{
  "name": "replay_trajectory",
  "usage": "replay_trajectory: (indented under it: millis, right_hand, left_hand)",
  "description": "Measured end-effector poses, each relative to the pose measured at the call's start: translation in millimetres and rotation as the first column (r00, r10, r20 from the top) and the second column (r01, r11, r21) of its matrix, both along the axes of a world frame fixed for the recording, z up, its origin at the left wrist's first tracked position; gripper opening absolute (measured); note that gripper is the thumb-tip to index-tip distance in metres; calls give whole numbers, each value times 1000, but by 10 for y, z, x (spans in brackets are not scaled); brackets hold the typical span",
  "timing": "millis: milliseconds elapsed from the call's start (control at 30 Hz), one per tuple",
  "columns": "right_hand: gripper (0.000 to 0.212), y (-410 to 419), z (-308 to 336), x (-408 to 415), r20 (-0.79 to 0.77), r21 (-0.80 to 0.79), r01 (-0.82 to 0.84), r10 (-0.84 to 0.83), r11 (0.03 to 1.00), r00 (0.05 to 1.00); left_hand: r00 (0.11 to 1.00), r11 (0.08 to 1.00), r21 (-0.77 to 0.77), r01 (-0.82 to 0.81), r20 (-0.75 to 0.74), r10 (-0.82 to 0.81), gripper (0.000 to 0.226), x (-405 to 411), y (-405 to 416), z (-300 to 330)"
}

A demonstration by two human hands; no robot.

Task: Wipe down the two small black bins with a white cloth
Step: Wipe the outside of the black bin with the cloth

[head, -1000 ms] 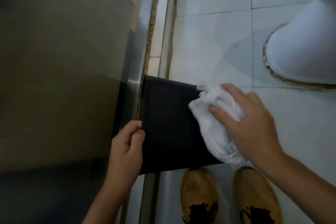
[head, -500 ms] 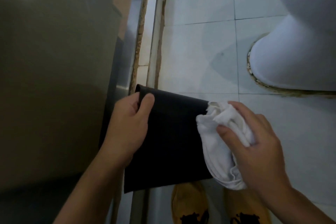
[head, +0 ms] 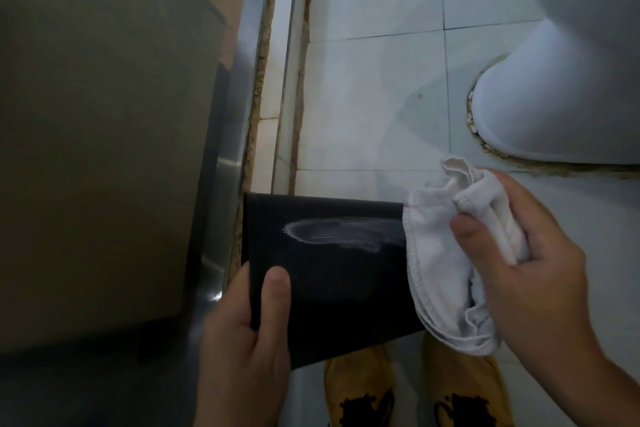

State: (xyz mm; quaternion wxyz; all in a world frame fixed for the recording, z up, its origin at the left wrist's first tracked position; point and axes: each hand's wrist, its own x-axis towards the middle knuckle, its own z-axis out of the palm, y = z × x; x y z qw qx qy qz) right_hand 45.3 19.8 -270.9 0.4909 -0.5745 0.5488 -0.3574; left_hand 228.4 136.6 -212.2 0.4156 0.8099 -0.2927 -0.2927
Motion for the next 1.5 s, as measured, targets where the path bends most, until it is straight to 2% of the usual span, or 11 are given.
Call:
replay_trajectory:
  millis: [200,400,467,567,667,733,800,1033,1200,1367,1500]
  right_hand:
    - [64,31,293,204,-76,-106,-263,256,959,964]
    - [64,179,253,613,-335,-398,-562,456,725,825]
    - [60,242,199,686,-373,-460,-589,457,665,807]
    - [48,252,157,741,-459,-441,-629,441,641,771]
    - [52,103,83,821,-429,-426,-550,375,718,822]
    - [51,-107,61,844,-398,-296,-440,310,848,864]
    - [48,-209,54,840,-409,-251,-387,265,887,873]
    - [53,298,114,879,-391,-454,-501,340,737,855]
    - [51,-150,64,872,-421,-259,-384,254,886,871]
    - [50,162,176,789,-422,-374,-635,486,676,766]
    - [34,-235,77,889,-462,-242,-460,316,854,829]
  left_hand:
    - [977,986,-33,161,149,-155,29,128,17,-37]
    - [1000,995,-95,-7,21,9,34,228,66,-160]
    - [995,994,-51,-96,-17,95,53,244,63,-215]
    - [998,998,-34,-61,11,61,115,248,123,-249]
    - [968,993,-35,112,230,-101,46,230,204,-197]
    - [954,992,-17,126,275,-116,33,210,179,-192]
    - [951,989,-12,151,274,-142,32,204,119,-166]
    - [983,998,-10,58,175,-55,35,227,142,-203]
    - [964,992,-18,127,236,-119,37,218,-9,-150]
    - [988,1000,2,28,150,-28,34,266,8,-191]
    - [965,993,-18,116,238,-109,40,219,-26,-152]
